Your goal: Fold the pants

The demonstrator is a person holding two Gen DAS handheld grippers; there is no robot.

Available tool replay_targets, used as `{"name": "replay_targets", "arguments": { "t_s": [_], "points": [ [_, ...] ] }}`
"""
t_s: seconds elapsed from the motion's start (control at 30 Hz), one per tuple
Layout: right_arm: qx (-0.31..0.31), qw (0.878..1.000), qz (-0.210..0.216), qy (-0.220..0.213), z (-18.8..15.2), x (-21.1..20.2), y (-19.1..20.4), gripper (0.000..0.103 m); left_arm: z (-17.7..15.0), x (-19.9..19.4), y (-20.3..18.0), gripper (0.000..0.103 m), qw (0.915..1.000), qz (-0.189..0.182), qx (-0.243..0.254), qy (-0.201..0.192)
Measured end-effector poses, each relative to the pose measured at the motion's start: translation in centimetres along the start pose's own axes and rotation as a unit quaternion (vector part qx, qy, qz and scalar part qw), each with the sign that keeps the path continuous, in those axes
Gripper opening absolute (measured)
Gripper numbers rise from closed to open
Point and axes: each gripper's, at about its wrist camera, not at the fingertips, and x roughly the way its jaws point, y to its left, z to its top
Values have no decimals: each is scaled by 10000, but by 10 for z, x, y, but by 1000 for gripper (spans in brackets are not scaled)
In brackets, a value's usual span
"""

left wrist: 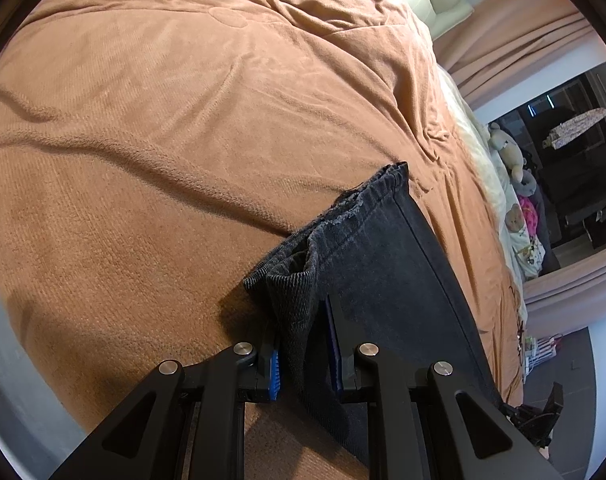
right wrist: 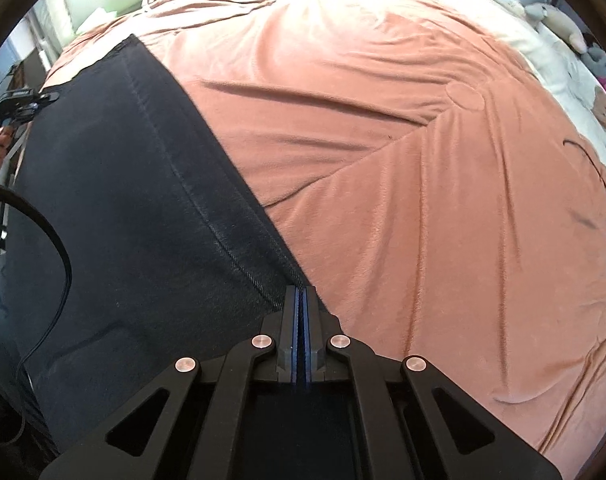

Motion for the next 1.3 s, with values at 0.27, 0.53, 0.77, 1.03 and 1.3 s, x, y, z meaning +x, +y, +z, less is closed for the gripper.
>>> {"name": "replay_targets", "arguments": {
  "t_s": [0.27, 0.53, 0.77, 1.03, 1.3],
  "points": [
    [235, 9993, -200, 205, 3, 29, 4, 0, 0, 1, 1, 18, 10000, -53, -30, 25],
    [270, 9985, 236, -417, 36, 2, 18, 9, 3, -1, 3, 18, 9999, -98, -68, -11],
    [-145, 9962, 560, -657, 80, 20, 56, 51, 3, -3, 7, 18, 9997, -192, -117, -14],
    [-425, 9922, 945, -696, 128, 63, 70, 48, 3, -4, 7, 18, 9997, -236, -103, -22],
    [-523, 9901, 1182, -539, 161, 95, 88, 34, 3, -4, 10, 18, 9995, -304, -82, 16]
  ]
}}
